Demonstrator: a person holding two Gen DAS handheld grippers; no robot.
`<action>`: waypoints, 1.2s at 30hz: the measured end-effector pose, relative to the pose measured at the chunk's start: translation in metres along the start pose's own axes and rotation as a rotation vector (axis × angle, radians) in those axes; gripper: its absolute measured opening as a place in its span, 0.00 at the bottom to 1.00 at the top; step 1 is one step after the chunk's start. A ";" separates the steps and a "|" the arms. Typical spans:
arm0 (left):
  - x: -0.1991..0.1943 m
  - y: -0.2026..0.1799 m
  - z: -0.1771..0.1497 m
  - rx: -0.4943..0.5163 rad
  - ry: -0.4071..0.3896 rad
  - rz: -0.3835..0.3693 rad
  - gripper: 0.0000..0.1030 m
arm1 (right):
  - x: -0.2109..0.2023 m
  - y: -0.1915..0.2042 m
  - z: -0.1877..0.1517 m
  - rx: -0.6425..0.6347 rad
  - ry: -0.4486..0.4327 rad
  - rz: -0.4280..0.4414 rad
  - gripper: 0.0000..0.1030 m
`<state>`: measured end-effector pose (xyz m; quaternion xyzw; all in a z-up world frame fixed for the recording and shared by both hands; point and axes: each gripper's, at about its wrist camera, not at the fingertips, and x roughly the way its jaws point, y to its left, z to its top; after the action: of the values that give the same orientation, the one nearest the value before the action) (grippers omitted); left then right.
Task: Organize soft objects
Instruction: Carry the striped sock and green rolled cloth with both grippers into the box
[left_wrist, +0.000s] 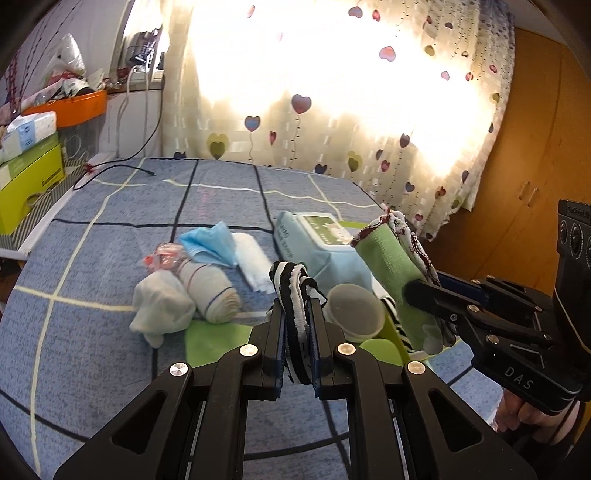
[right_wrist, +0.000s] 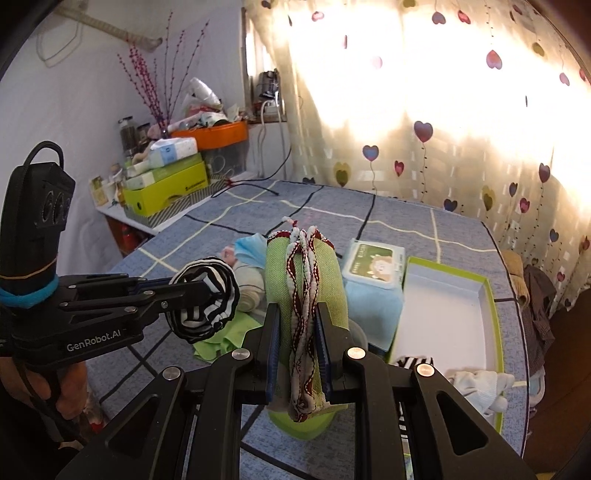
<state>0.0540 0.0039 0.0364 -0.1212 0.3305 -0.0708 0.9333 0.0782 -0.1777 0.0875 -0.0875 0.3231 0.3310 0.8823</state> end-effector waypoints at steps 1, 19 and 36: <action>0.001 -0.003 0.000 0.004 0.001 -0.002 0.11 | -0.002 -0.002 -0.001 0.004 -0.002 -0.004 0.17; 0.013 -0.039 0.007 0.057 0.014 -0.035 0.11 | -0.027 -0.042 -0.015 0.079 -0.035 -0.062 0.17; 0.031 -0.090 0.018 0.133 0.045 -0.090 0.11 | -0.055 -0.090 -0.038 0.178 -0.046 -0.132 0.17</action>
<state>0.0848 -0.0859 0.0562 -0.0719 0.3400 -0.1372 0.9276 0.0851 -0.2898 0.0873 -0.0221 0.3243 0.2439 0.9137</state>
